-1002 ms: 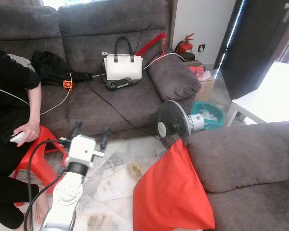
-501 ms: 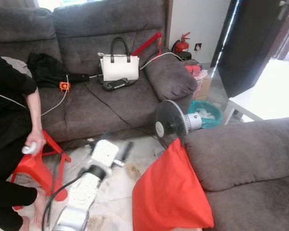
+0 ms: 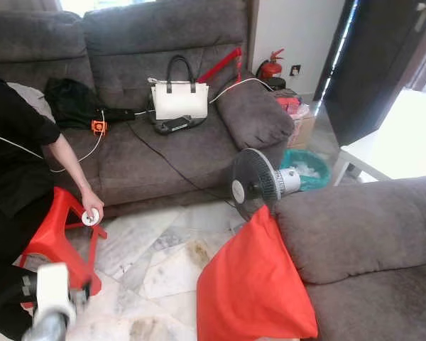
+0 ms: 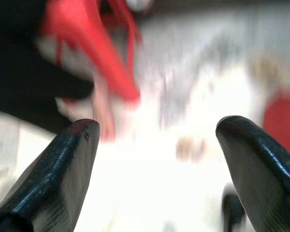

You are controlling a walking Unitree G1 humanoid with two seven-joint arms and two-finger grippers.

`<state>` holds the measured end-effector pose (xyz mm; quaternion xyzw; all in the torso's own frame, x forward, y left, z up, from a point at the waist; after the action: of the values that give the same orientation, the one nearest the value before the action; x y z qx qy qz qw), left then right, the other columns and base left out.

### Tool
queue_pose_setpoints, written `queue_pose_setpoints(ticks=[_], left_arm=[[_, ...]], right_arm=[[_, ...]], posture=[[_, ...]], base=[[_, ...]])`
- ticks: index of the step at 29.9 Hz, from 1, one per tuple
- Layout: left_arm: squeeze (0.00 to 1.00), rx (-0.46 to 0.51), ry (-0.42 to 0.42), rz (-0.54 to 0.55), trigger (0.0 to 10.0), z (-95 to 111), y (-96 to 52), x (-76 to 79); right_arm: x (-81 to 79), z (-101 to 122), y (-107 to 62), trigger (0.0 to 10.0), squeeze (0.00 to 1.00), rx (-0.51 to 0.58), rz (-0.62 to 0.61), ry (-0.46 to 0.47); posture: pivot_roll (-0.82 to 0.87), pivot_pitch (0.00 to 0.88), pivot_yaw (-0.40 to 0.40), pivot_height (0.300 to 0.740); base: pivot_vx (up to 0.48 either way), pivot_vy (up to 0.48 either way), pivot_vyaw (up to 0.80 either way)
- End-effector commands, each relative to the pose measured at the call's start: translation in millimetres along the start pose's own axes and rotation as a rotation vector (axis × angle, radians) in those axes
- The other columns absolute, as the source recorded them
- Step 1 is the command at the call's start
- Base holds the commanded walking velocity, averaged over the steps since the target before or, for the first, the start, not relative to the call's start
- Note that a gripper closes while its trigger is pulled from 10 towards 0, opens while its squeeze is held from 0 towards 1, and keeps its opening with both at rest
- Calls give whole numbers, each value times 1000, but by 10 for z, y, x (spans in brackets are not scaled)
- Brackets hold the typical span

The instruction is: Move the pillow to the sofa from floor

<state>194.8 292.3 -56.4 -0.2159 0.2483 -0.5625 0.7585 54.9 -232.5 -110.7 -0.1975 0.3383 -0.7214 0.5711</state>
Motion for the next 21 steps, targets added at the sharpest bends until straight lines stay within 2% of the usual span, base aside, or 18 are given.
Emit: queue_pose_setpoints(ticks=[1, 2, 3, 8, 11, 14, 17, 18, 20, 21], left_arm=[[0, -39, 54, -6, 10000, -139, -35, 13], [0, -71, 46, 6, 10000, -232, -65, -2], [0, -125, 33, 25, 10000, -392, -123, -27], [0, -196, 24, 26, 10000, -589, -204, -34], [0, -197, 10, 36, 10000, -601, -208, -42], [0, -173, 9, 36, 10000, -555, -190, -45], [0, -101, 35, 25, 10000, -415, -136, -6], [0, -48, 18, 12, 10000, -314, -104, 29], [0, 97, 13, -33, 10000, -12, -27, 144], [0, 196, 29, -58, 10000, 209, 10, 225]], right_arm=[[55, -64, -20, 10000, 0, -56, -45, -21], [66, -91, -23, 10000, 0, -83, -57, -31], [83, -154, -28, 10000, 0, -153, -71, -85], [127, -280, -55, 10000, 0, -294, -95, -158], [141, -325, -66, 10000, 0, -347, -103, -176], [107, -310, -52, 10000, 0, -327, -79, -135], [99, -298, -43, 10000, 0, -318, -79, -132], [100, -291, -39, 10000, 0, -315, -80, -136], [107, -276, -34, 10000, 0, -304, -87, -126], [108, -265, -29, 10000, 0, -298, -85, -126]], posture=[[110, 0, 11, 740], [109, 0, 11, 740], [106, 0, 9, 740], [114, 0, 3, 740], [127, 0, 0, 740], [123, 0, 1, 740], [105, 0, 4, 740], [99, 0, 2, 740], [111, 0, -1, 740], [120, 0, -3, 740]], base=[[0, 0, 0], [0, 0, 0], [0, 0, 0], [0, 0, 0], [0, 0, 0], [0, 0, 0], [0, 0, 0], [0, 0, 0], [0, 0, 0], [0, 0, 0]])
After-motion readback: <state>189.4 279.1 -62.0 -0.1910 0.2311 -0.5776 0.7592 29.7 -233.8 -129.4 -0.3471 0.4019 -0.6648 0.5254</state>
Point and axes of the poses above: a point about 5 cm out from each wrist's last joint towards the gripper, its own y axis pointing out of the wrist towards the gripper, its own z axis along the axis of the wrist's last joint, x = y × z, the point moved 2 cm from there along y, pointing out of the wrist towards the gripper, and after that the axes turned 5 degrees about -y, right-handed, at the moved point
